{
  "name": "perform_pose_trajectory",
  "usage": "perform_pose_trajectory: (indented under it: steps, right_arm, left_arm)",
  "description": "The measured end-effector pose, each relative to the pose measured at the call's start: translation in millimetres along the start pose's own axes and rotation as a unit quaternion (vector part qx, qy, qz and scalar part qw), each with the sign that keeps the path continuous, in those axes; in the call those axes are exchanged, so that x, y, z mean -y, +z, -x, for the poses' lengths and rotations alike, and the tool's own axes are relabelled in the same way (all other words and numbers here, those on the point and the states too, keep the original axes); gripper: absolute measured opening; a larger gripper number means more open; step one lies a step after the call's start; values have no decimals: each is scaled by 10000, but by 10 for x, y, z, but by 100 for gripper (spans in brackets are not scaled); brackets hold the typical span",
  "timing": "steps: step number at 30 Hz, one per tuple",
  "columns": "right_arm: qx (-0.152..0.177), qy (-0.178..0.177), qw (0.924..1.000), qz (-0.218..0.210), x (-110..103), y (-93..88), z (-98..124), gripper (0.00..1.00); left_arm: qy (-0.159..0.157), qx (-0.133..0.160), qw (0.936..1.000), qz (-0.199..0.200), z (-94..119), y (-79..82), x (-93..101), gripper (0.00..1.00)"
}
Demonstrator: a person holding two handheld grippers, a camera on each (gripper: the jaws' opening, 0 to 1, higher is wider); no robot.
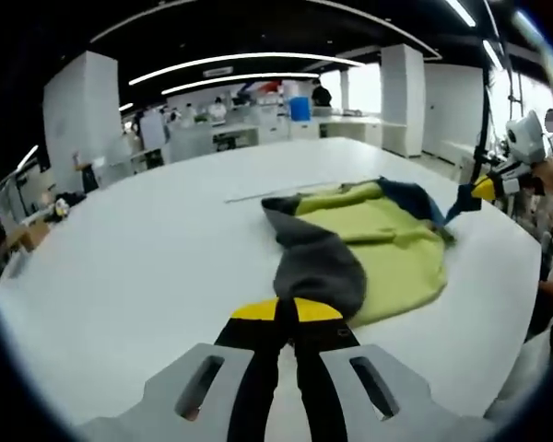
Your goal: Fold the garment on the visible template until the final outline fits inside the template.
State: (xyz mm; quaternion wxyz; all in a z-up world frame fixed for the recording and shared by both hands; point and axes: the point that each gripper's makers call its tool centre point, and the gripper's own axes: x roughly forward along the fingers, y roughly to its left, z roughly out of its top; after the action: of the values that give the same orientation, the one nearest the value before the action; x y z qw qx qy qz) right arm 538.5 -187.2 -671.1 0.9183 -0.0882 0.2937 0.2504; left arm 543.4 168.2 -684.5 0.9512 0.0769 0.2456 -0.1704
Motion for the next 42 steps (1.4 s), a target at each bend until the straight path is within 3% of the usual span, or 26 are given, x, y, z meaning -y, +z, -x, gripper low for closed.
perform_pose_trajectory:
  steps: [4, 7, 13, 20, 22, 26, 30, 33, 39, 42]
  right_arm:
    - [191, -528, 9980, -301, 280, 58, 80, 0]
    - [290, -737, 9955, -519, 448, 80, 138, 0]
    - [325, -873, 9916, -894, 691, 58, 184, 0]
    - [285, -1324, 9824, -1285, 947, -24, 222, 0]
    - [321, -1385, 9779, -1532, 1022, -47, 222, 0]
    - [290, -1449, 9738, -1726, 1131, -106, 232, 0]
    - [418, -1401, 9632, -2254, 1174, -123, 228, 0]
    - [347, -1423, 9530, -2650, 1256, -205, 229, 0]
    - [-106, -1641, 9517, -2594, 1431, -507, 211, 0]
    - [-271, -1875, 9464, -2617, 1539, -662, 223, 0]
  left_arm:
    - [240, -57, 9997, -83, -35, 8, -203, 1]
    - [460, -63, 9989, -113, -49, 21, -377, 1]
    - [931, -47, 9957, -1, -72, -10, -754, 1]
    - [1344, -368, 9902, 101, -118, -208, -1146, 1]
    - [1286, -222, 9912, 204, -137, -192, -1174, 1]
    - [1429, -346, 9890, 146, -158, -254, -1285, 1]
    - [1562, -375, 9868, 221, -172, -292, -1400, 1]
    - [1652, -368, 9845, 452, -196, -316, -1510, 1]
    - [1839, -486, 9801, 568, -257, -386, -1681, 1]
    - [1827, -409, 9804, 618, -301, -413, -1736, 1]
